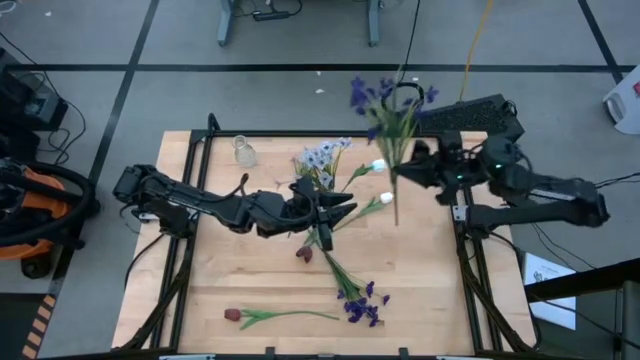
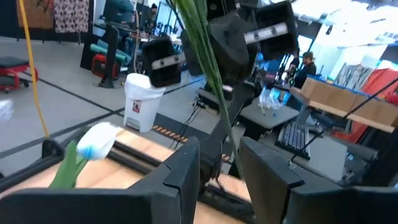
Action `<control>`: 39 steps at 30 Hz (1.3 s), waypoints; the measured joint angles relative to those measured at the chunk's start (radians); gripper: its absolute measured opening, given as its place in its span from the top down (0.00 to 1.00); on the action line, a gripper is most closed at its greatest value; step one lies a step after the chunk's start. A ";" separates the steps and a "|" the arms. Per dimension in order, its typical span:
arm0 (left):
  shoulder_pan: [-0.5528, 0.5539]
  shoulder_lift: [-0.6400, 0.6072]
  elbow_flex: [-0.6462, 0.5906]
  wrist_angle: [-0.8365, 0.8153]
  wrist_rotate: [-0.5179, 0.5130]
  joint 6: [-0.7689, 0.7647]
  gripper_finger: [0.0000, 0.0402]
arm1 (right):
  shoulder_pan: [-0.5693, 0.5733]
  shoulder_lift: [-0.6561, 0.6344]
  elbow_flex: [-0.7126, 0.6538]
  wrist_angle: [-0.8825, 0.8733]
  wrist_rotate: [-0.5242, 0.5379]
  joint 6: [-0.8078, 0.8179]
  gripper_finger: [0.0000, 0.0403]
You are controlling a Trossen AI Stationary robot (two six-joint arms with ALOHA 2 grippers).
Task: Sort flowers into vase by color
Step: Put the top violet flowers into the transparent vase
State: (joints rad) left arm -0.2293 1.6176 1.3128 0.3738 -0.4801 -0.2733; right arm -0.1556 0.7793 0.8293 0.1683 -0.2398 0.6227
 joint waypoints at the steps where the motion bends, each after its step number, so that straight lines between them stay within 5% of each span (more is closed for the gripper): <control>1: 0.002 0.003 0.006 -0.001 0.002 0.000 0.70 | 0.018 0.032 0.012 0.031 0.002 -0.019 1.00; 10: 0.013 0.003 0.013 -0.013 0.006 -0.008 0.70 | 0.103 0.228 0.153 0.064 0.060 -0.196 1.00; 23: 0.017 0.002 0.013 0.084 0.051 -0.053 0.70 | 0.106 0.388 0.280 0.053 0.054 -0.210 1.00; 39: 0.034 0.002 0.013 0.083 0.054 -0.051 0.70 | 0.106 0.407 0.293 0.050 0.051 -0.190 1.00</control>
State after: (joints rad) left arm -0.1952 1.6199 1.3254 0.4569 -0.4263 -0.3239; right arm -0.0494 1.1862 1.1225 0.2180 -0.1889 0.4328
